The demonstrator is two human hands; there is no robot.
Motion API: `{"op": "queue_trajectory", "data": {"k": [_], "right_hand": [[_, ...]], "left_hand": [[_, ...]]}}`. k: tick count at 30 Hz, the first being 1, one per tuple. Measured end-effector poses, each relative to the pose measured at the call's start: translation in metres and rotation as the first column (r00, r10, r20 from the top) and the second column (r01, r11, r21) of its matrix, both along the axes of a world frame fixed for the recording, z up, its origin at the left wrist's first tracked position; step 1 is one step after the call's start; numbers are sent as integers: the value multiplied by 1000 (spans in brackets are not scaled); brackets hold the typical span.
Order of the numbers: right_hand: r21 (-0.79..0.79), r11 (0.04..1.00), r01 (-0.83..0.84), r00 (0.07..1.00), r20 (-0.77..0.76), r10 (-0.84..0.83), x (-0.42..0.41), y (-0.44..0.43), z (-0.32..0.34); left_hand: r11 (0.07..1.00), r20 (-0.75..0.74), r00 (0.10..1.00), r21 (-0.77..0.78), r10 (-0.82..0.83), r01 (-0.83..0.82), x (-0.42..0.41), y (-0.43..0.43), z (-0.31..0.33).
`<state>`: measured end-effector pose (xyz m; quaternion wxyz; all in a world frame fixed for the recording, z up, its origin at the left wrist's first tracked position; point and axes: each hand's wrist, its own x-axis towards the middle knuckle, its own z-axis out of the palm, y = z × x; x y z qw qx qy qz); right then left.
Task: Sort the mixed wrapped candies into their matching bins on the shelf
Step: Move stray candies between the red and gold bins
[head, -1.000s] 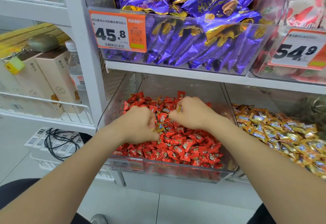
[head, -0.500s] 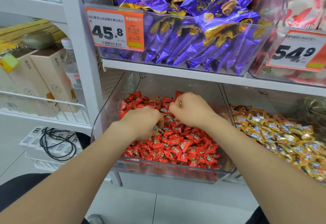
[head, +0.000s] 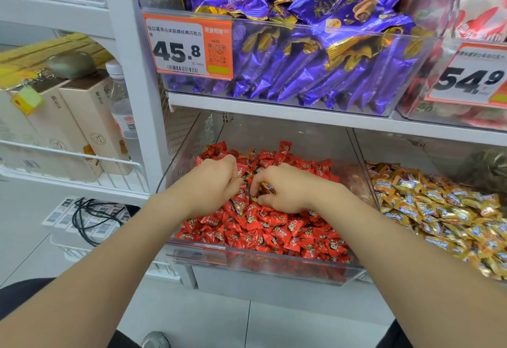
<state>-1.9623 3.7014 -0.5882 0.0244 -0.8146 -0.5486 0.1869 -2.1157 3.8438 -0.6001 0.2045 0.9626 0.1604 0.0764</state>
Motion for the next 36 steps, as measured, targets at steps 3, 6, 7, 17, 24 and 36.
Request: {"op": "queue_trajectory", "data": {"k": [3,6,7,17,24,36], "right_hand": [[-82,994,-69,997,41,72,-2,4,2],[-171,981,-93,993,54,104,-4,9,5],[-183,979,-93,993,57,106,-4,11,4],[-43,998,44,989,146,-38,0,6,-6],[-137,989,55,966,256,-18,1,10,-7],[65,997,45,998,-46,-42,2,10,2]], "left_hand": [[996,-88,996,87,6,2,-1,0,2],[991,-222,975,120,-26,54,-2,-6,5],[988,-264,964,133,-38,75,-3,-8,5],[973,-190,981,229,44,1,-5,-8,4],[990,-83,990,96,112,-104,-3,-19,9],[994,-98,990,49,105,-101,-4,-16,10]]}}
